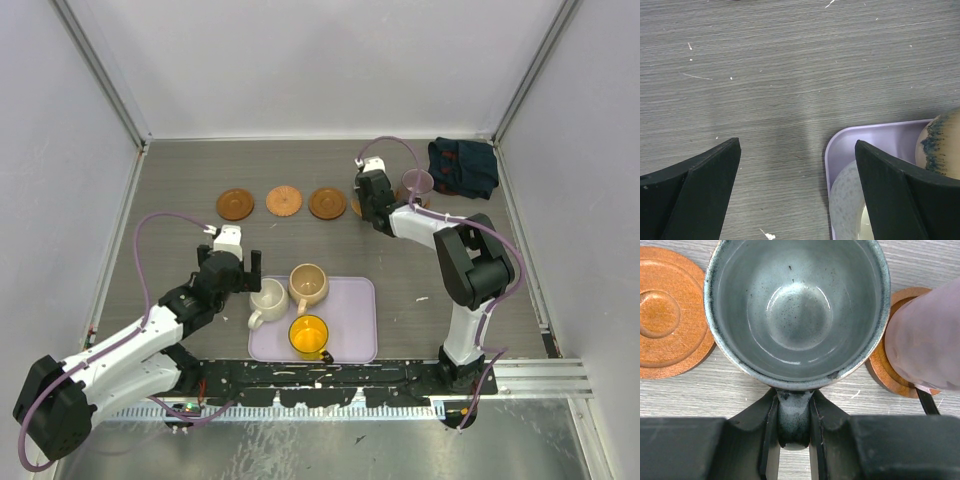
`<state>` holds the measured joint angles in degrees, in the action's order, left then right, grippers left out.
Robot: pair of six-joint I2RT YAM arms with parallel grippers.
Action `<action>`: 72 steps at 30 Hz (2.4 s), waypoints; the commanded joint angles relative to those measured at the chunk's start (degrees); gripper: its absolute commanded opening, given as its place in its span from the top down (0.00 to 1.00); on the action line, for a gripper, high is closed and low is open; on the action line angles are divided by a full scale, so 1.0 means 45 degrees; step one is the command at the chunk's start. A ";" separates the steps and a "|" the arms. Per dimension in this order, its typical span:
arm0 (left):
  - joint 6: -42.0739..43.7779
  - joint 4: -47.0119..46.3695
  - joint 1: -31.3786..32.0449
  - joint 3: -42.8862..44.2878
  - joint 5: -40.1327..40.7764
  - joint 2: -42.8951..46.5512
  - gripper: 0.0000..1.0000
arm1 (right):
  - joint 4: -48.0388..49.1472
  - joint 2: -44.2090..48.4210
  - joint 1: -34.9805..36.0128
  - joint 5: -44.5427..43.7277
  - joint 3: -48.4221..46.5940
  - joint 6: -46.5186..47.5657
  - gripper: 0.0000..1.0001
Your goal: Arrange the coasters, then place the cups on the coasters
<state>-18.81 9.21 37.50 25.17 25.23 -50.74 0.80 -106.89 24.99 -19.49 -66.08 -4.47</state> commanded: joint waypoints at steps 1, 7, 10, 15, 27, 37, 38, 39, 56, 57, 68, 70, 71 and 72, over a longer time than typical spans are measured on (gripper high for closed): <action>-0.0078 -0.0758 -0.0061 0.0215 -0.0039 0.0031 0.02 | 0.1395 0.0551 -0.0051 -0.0301 -0.0161 -0.0246 0.99; -0.0088 -0.0758 -0.0060 0.0210 -0.0041 0.0036 0.02 | 0.1402 0.0408 -0.0081 -0.0424 -0.0108 -0.0268 0.99; -0.0078 -0.0730 -0.0073 0.0208 -0.0026 0.0055 0.02 | 0.1443 0.0305 -0.0120 -0.0447 -0.0130 -0.0293 0.99; -0.0099 -0.0700 -0.0071 0.0145 0.0039 0.0140 0.02 | 0.1434 0.0199 -0.0144 -0.0472 -0.0129 -0.0398 0.99; -0.0128 -0.0700 -0.0097 0.0130 0.0050 0.0162 0.02 | 0.1146 0.0162 -0.0173 -0.0451 -0.0028 -0.0602 0.99; -0.0233 -0.0719 -0.0091 0.0106 0.0057 0.0081 0.02 | 0.0727 0.0276 -0.0182 -0.0195 -0.0132 -0.0692 0.93; -0.0244 -0.0752 -0.0095 0.0110 0.0057 0.0057 0.02 | 0.0678 0.0272 -0.0168 -0.0193 -0.0165 -0.0687 0.91; -0.0260 -0.0782 -0.0091 0.0100 0.0057 0.0037 0.02 | 0.0640 0.0259 -0.0171 -0.0182 -0.0203 -0.0662 0.89; -0.0313 -0.0855 -0.0141 0.0071 0.0044 -0.0096 0.02 | 0.0364 0.0350 -0.0139 -0.0066 -0.0400 -0.0647 0.67; -0.0313 -0.0856 -0.0131 0.0071 0.0048 -0.0094 0.02 | 0.0364 0.0381 -0.0126 -0.0079 -0.0384 -0.0647 0.66; -0.0401 -0.0885 -0.0129 0.0051 -0.0078 -0.0121 0.02 | 0.0502 0.0697 -0.0050 -0.0527 -0.0226 -0.0449 0.68; -0.0410 -0.0876 -0.0129 0.0012 -0.0089 -0.0108 0.02 | 0.0585 0.0660 0.0000 -0.0726 -0.0234 -0.0291 0.71; -0.0420 -0.0893 -0.0129 0.0003 -0.0081 -0.0120 0.02 | 0.0619 0.0635 0.0023 -0.0787 -0.0222 -0.0215 0.73; -0.0412 -0.0895 -0.0129 -0.0016 -0.0080 -0.0127 0.02 | 0.0664 0.0639 0.0036 -0.0841 -0.0210 -0.0142 0.75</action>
<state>-20.14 8.67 37.32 25.17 24.82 -51.40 0.16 -107.18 24.64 -20.10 -65.43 -6.28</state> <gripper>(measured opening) 0.983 0.287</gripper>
